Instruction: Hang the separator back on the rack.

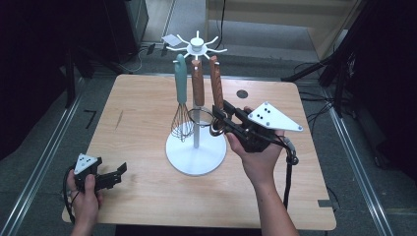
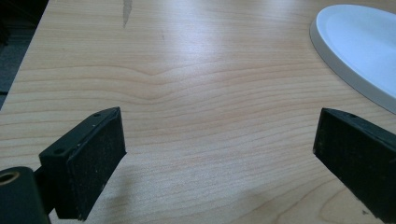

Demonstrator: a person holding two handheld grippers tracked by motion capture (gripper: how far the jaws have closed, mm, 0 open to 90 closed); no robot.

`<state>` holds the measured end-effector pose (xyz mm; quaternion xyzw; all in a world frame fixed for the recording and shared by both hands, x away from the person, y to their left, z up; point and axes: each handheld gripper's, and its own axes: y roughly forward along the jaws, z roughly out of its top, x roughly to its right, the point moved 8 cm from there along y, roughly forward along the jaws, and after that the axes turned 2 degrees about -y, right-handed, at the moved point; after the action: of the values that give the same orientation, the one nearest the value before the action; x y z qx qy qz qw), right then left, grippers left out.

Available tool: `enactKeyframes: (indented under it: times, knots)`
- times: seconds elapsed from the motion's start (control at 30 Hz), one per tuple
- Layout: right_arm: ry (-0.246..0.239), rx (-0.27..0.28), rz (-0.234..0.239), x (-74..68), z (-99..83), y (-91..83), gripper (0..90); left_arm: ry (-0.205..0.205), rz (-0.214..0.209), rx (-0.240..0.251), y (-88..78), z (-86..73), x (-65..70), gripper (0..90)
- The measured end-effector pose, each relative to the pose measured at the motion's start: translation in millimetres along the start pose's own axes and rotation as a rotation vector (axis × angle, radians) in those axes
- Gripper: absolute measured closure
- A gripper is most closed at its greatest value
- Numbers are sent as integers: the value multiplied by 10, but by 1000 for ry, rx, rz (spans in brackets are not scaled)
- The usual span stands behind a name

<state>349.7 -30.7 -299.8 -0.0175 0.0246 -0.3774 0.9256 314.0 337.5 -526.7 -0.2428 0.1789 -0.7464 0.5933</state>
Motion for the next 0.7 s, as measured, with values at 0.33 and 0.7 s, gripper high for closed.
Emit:
enactKeyframes:
  times: [0.33, 0.7]
  knots:
    - [-7, 1, 9, -3, -15, 14, 714, 2, -2, -1, -2, -1, -1, 28]
    - [29, -2, 44, 5, -29, -7, 608, 1, -3, 1, -4, -2, 2, 28]
